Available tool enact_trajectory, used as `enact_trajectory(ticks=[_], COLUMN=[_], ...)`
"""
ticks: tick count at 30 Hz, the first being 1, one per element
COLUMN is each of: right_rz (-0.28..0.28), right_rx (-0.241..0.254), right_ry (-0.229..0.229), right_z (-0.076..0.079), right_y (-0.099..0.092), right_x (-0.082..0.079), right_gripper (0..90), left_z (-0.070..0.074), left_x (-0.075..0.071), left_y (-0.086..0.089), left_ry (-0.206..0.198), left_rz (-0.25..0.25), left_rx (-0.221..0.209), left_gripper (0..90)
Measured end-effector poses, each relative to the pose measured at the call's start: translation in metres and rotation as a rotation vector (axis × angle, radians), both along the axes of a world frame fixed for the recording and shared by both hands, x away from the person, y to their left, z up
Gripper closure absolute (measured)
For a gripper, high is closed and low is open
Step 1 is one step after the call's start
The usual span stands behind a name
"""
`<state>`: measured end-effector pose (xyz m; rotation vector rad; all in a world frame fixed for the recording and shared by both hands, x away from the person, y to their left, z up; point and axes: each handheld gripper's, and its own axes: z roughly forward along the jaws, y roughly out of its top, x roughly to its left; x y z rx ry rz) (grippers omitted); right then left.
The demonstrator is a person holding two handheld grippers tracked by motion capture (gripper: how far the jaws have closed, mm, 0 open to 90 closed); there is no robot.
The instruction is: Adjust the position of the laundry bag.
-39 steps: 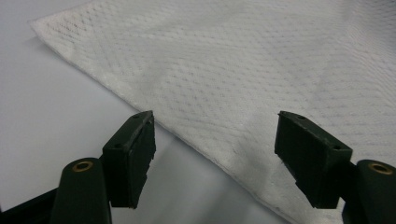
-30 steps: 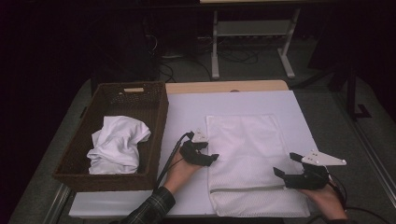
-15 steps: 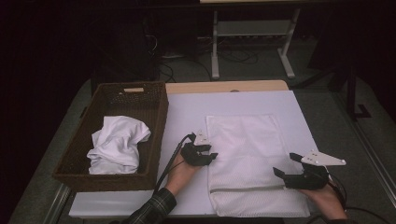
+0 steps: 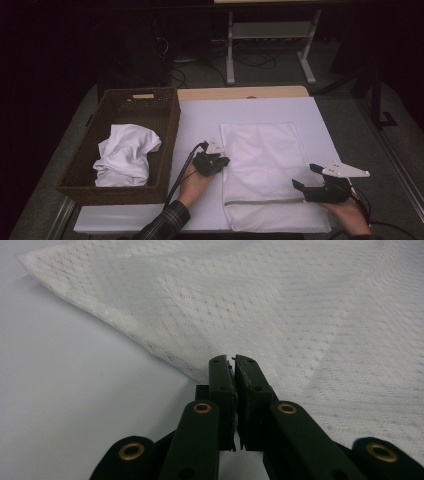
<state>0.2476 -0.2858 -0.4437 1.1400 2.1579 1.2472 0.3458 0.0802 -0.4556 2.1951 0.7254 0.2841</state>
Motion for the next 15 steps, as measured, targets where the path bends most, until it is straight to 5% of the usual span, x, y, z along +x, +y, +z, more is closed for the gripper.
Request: enact_trajectory(ticks=[4, 15], right_rz=[-0.005, -0.02], right_rx=[0.002, 0.014], right_ry=[-0.003, -0.01], right_z=[0.0002, 0.001], right_y=[-0.0004, -0.0031], right_x=[0.0004, -0.0003], right_gripper=[12.8, 12.9], left_z=[0.0008, 0.005], left_x=[0.0031, 0.0095], left_y=[0.0011, -0.0052], left_ry=[0.031, 0.036], left_rz=[0.003, -0.015], left_rx=[-0.017, 0.007], left_gripper=[88.4, 88.5])
